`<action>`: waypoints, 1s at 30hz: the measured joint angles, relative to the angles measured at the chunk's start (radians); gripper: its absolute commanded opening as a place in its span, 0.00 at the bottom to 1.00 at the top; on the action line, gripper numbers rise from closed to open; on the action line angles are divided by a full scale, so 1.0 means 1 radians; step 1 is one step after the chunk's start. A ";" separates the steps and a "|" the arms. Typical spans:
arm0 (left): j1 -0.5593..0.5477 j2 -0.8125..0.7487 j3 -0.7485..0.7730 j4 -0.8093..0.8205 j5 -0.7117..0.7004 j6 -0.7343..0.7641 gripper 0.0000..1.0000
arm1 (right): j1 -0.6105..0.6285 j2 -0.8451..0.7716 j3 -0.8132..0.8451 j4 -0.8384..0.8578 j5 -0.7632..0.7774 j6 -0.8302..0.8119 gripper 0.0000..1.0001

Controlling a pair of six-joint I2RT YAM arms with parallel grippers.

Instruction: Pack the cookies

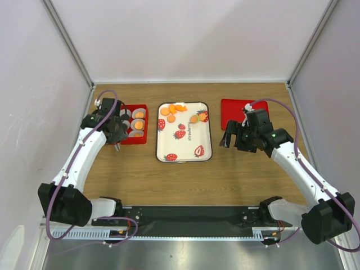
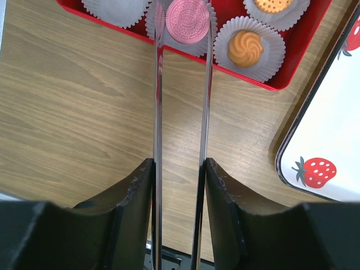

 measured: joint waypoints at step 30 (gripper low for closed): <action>-0.105 0.069 0.190 -0.044 -0.009 -0.002 0.49 | -0.001 0.007 0.001 -0.001 -0.002 -0.004 1.00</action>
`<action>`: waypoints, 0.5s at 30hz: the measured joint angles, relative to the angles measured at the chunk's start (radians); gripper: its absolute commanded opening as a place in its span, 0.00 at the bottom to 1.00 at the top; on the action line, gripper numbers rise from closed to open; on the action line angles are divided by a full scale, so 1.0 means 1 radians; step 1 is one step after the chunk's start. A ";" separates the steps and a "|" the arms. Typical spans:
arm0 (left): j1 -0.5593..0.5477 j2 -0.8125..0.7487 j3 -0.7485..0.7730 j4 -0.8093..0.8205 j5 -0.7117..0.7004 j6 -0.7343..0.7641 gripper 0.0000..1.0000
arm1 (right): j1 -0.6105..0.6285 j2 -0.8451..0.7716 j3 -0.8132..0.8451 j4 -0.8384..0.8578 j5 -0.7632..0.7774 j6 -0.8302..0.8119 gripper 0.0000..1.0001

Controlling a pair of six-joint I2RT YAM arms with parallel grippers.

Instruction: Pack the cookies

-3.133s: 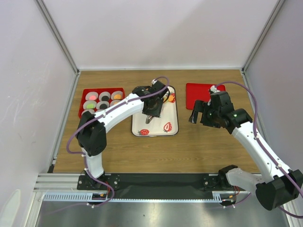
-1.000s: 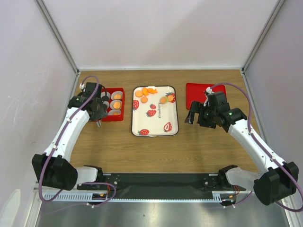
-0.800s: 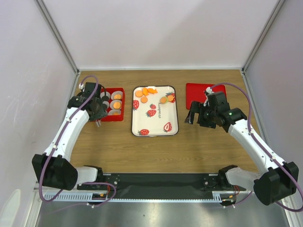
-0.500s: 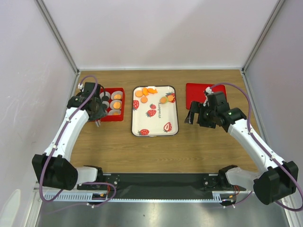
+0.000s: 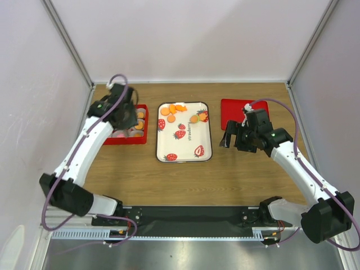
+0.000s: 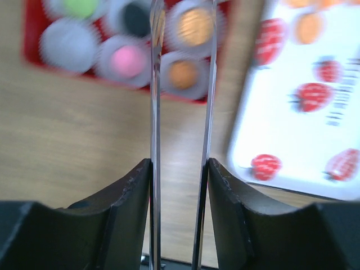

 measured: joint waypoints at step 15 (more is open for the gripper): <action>-0.385 0.535 0.418 0.101 0.070 -0.029 0.52 | -0.094 -0.073 0.075 -0.097 0.049 -0.023 1.00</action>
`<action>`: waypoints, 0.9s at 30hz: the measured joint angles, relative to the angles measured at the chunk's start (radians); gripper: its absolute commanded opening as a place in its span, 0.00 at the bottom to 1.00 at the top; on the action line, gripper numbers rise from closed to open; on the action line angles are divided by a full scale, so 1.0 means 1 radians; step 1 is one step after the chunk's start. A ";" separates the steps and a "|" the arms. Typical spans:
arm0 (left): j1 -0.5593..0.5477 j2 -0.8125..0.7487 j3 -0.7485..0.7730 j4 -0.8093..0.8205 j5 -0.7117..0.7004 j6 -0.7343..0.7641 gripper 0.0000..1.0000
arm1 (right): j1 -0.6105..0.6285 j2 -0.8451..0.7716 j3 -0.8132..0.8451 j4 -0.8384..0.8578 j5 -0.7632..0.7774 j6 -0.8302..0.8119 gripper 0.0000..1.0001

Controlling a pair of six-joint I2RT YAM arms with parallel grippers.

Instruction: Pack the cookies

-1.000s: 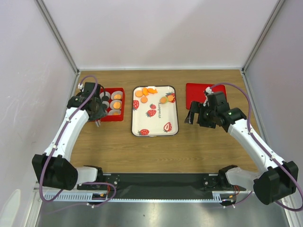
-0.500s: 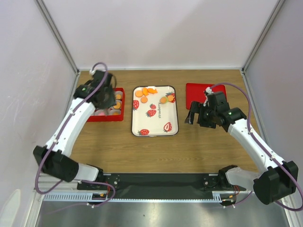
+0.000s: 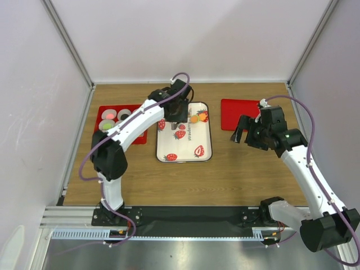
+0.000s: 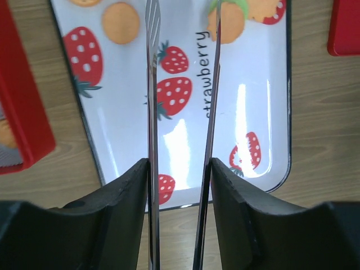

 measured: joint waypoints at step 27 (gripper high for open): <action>-0.034 0.135 0.100 0.008 0.071 0.023 0.54 | -0.046 -0.046 0.002 -0.070 0.022 -0.014 1.00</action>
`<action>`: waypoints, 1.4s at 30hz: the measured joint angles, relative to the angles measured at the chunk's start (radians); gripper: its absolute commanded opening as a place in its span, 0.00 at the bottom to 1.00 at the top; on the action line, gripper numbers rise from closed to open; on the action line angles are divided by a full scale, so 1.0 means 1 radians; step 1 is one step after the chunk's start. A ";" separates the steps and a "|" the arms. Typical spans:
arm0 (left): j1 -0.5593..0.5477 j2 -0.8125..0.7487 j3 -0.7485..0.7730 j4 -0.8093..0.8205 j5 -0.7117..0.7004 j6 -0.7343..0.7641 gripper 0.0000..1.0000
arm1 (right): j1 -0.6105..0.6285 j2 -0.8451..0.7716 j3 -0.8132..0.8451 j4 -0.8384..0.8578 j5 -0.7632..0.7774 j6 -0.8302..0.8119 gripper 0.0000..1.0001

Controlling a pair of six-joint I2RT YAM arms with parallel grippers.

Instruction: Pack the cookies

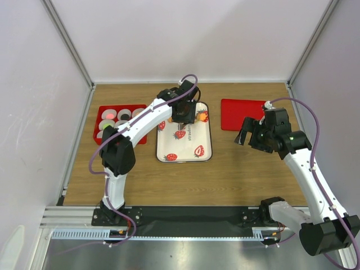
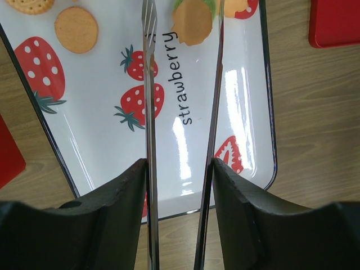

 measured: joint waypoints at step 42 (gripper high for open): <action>0.002 -0.007 0.039 -0.060 -0.016 0.003 0.41 | -0.016 -0.002 0.000 -0.006 -0.009 -0.016 1.00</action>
